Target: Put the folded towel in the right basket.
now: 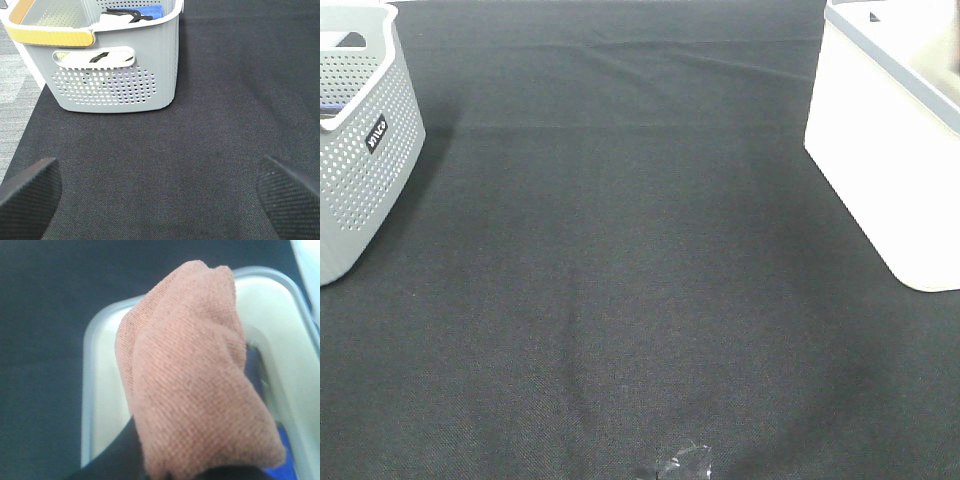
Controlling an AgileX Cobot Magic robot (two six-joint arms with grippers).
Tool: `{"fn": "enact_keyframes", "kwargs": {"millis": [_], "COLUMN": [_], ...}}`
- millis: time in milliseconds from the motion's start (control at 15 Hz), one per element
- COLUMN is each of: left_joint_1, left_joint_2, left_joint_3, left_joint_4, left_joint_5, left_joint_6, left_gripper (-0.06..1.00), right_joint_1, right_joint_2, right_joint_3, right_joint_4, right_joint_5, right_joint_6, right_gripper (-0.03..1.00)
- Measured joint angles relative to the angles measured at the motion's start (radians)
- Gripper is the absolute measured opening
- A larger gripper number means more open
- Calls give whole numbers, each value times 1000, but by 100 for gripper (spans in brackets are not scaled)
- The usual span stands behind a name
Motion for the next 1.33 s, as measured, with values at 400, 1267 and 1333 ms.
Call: {"fn": "enact_keyframes", "kwargs": {"millis": [400, 1267, 1333], "left_joint_1": [0, 0, 0], "left_joint_2": [0, 0, 0], "left_joint_3": [0, 0, 0], "left_joint_4": [0, 0, 0], "left_joint_5": [0, 0, 0], "left_joint_6": [0, 0, 0], "left_gripper": [99, 99, 99], "right_joint_1": [33, 202, 202], "right_joint_2": [142, -158, -274], "right_joint_3": [1, 265, 409], "right_joint_4": [-55, -291, -311], "right_joint_5": [10, 9, 9], "right_joint_6": [58, 103, 103], "right_gripper": [74, 97, 97]}}
